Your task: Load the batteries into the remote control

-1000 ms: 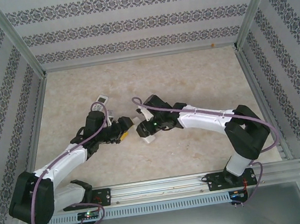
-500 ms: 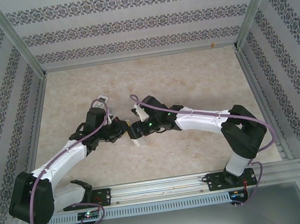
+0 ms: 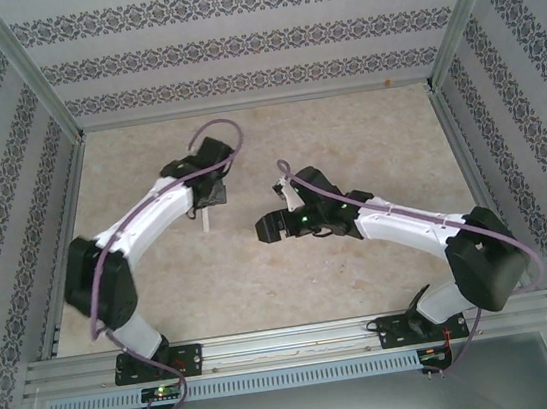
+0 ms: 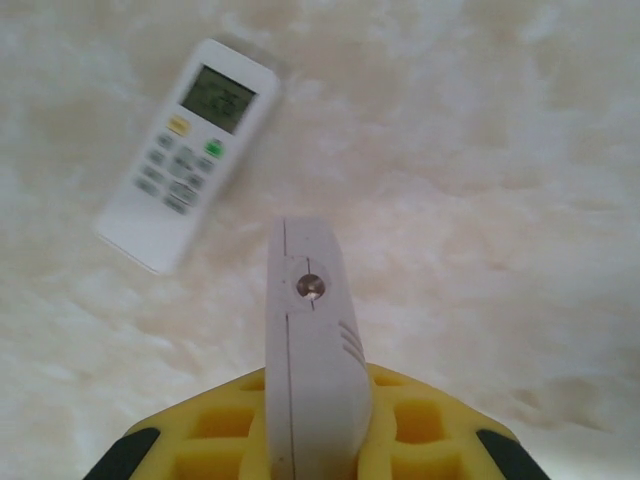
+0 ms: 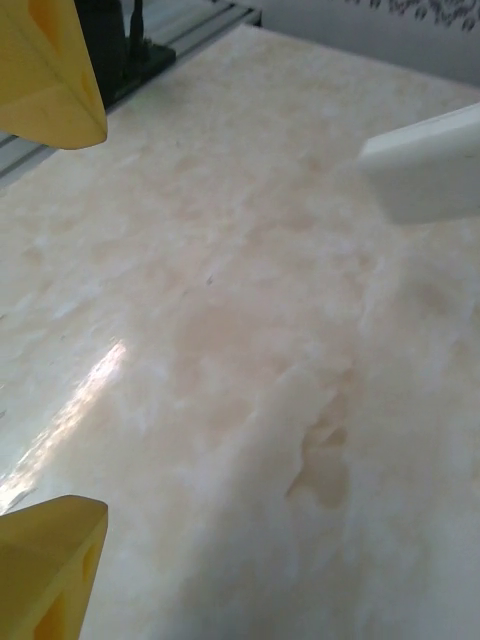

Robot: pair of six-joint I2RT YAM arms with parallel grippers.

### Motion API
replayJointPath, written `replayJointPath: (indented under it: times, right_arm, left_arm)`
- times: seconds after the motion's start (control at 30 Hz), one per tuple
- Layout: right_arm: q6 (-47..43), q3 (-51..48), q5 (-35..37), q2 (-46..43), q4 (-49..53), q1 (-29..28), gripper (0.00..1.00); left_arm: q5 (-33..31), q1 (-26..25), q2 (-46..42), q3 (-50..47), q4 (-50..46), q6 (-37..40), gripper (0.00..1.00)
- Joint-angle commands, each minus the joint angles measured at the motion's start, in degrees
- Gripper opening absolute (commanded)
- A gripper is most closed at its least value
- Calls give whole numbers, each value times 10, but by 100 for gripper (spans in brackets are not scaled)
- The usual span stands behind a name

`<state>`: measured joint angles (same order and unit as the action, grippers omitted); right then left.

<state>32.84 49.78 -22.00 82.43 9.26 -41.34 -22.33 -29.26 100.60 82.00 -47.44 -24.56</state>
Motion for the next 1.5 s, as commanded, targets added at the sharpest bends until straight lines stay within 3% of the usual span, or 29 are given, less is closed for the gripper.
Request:
replayJointPath:
  times: [0.0,0.27,0.43,0.63,0.73,0.97,1.07,1.1,1.2,1.27,1.37,1.47]
  right_arm:
    - [-17,-13,29,-37,32,13,90]
    - [-16,-52,11,-90,36,36,92]
    - [-12,-75,7,-131,44,50,93]
    - [-8,-99,6,-186,58,70,94]
    - [-11,-103,14,-213,78,84,94]
    - [-49,-110,66,-289,130,163,98]
    - [-97,-103,128,-312,161,229,98]
    - [-116,-105,163,-318,163,246,98]
    - [-168,-138,314,-331,118,285,98]
    - [-200,-177,392,-315,35,315,98]
    - [-243,-228,410,-236,-107,358,98]
    - [-263,-219,375,-114,-193,376,98]
  left_arm:
    - [-175,-30,84,75,-127,46,0]
    - [-288,-37,238,158,-123,51,0]
    - [-306,-37,309,200,-108,56,0]
    - [-257,-37,367,238,-89,62,24]
    - [-202,-37,357,247,-91,56,38]
    - [49,-41,155,129,7,55,71]
    - [156,-42,4,2,124,34,82]
    - [165,-41,-43,-49,174,29,85]
    - [122,-32,-219,-224,324,40,91]
    - [83,-14,-324,-340,413,104,92]
    - [-4,28,-432,-475,499,165,99]
    - [-7,103,-480,-573,597,209,100]
